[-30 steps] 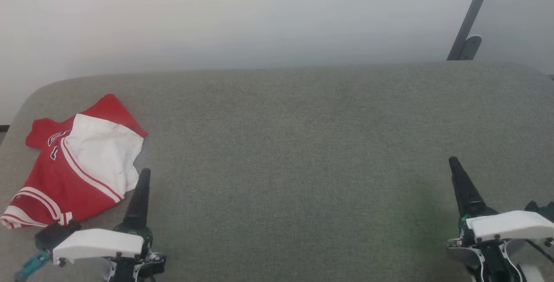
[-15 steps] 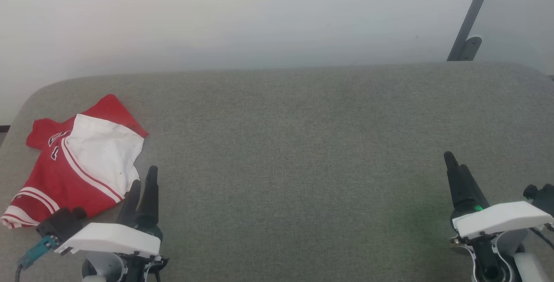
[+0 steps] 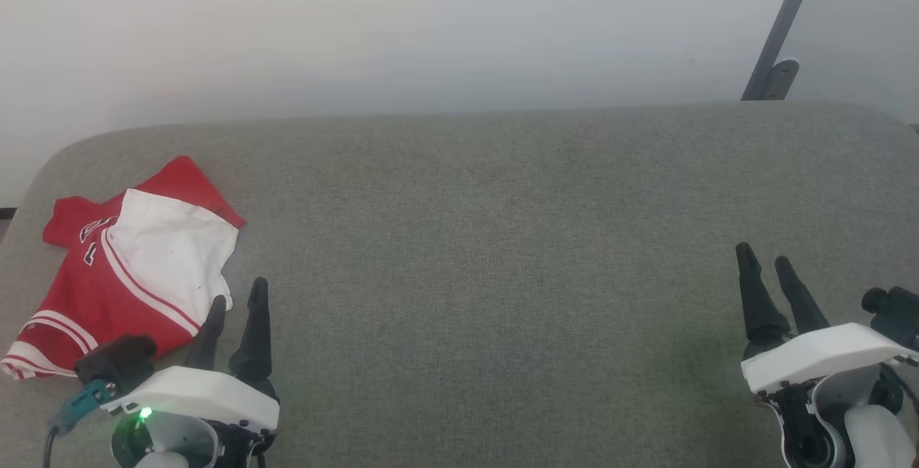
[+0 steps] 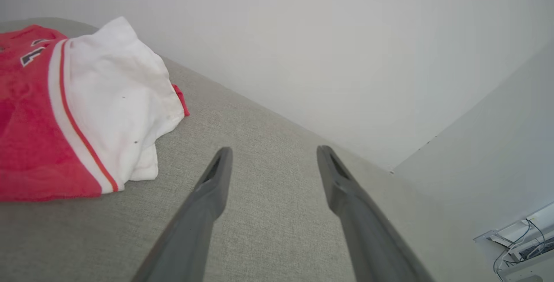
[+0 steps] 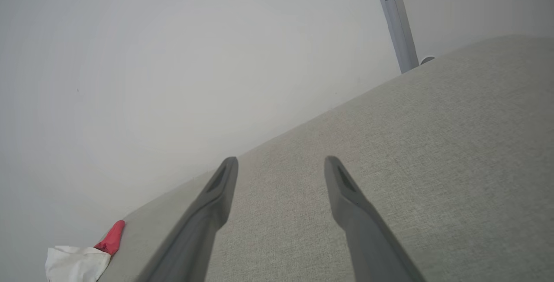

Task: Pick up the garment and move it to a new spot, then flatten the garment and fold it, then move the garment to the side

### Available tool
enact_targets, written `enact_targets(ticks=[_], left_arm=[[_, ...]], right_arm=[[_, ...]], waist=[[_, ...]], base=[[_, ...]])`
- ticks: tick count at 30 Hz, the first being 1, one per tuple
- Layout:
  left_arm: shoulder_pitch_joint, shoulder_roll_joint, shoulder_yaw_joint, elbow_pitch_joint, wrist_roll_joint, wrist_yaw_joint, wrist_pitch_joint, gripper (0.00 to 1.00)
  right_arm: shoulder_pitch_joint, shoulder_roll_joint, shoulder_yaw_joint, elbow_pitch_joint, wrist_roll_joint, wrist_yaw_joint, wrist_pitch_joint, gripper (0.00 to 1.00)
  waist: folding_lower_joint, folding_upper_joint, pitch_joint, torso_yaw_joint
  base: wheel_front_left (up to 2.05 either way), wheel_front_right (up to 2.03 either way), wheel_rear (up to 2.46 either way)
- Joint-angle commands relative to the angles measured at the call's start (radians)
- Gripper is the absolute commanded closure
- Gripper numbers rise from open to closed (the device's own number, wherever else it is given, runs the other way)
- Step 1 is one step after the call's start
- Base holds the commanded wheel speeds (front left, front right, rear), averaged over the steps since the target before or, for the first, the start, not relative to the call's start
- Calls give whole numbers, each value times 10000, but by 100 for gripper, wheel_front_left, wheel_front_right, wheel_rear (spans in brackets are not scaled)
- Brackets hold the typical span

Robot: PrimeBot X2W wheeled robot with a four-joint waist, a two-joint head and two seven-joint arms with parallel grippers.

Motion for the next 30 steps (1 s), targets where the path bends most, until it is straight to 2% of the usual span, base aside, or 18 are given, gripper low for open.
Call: enact_targets(ticks=[1,17,30], left_arm=[[-167,133,-63,-159,411,108,-116,0],[-192,421,-382,-120,2118,495,-584,0],[-211,488,-450,26,3274,408,-909,0]], right_arm=[[-295,-90,-23,-125,-407,5,-138,0],[-461,-149,-32,-46,-2079,6,-603,0],[-514,-161,-182,-61,-2941,7,-934,0]], waist=[[0,-1,1,-5],[0,-1,27,-39],[0,-1,53,9]], base=[[0,0,0],[0,0,0],[0,0,0]])
